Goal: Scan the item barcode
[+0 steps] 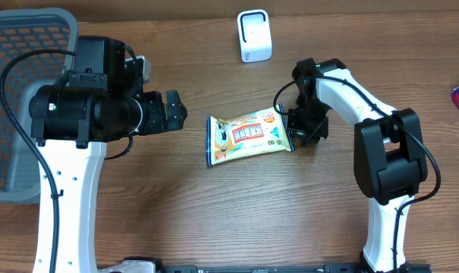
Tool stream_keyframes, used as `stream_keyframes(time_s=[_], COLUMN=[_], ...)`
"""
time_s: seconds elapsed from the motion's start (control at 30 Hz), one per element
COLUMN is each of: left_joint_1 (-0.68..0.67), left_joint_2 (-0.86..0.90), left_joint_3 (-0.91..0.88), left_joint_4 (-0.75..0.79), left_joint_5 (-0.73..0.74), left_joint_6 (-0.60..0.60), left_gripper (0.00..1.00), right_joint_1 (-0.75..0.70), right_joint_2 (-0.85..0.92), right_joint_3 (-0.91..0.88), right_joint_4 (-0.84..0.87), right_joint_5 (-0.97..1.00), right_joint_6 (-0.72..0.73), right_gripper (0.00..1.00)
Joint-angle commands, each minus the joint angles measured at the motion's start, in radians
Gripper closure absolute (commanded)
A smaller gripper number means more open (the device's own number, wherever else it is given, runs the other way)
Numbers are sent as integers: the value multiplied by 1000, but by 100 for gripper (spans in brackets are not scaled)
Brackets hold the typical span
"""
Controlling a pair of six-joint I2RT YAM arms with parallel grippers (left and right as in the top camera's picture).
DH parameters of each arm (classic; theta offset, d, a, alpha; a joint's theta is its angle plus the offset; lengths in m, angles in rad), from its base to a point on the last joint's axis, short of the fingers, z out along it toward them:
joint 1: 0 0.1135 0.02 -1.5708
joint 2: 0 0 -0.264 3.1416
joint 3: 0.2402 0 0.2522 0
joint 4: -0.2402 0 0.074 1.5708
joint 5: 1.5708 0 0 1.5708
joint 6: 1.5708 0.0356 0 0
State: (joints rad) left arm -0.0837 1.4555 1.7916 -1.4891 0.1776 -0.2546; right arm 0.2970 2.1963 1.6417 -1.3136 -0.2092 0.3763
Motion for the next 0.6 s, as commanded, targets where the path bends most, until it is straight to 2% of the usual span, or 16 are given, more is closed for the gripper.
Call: stream_keyframes(time_s=[0.0, 0.07, 0.13, 0.17, 0.23, 0.43, 0.57], left_joint_1=[-2, -2, -2, -2, -2, -2, -2], left_joint_2=[-2, -2, -2, -2, -2, -2, -2], left_joint_3=[2, 2, 2, 2, 2, 2, 2], left_joint_4=[2, 2, 2, 2, 2, 2, 2], left_joint_5=[-10, -10, -10, -10, -10, -10, -10], left_joint_6=[8, 8, 8, 8, 8, 8, 8], left_gripper=[0, 0, 0, 0, 0, 0, 0], right_joint_1=[37, 67, 100, 135, 177, 258, 266], right_joint_2=[-89, -146, -197, -239, -256, -233, -180], right_joint_3=[15, 35, 52, 54, 54, 4, -21], right_joint_4=[-46, -54, -24, 38, 106, 259, 272], right_joint_5=[22, 10, -20, -31, -8, 68, 107], right_joint_6=[-16, -81, -213, -367, -537, -916, -1081], right_gripper=[62, 57, 46, 24, 1, 0, 0])
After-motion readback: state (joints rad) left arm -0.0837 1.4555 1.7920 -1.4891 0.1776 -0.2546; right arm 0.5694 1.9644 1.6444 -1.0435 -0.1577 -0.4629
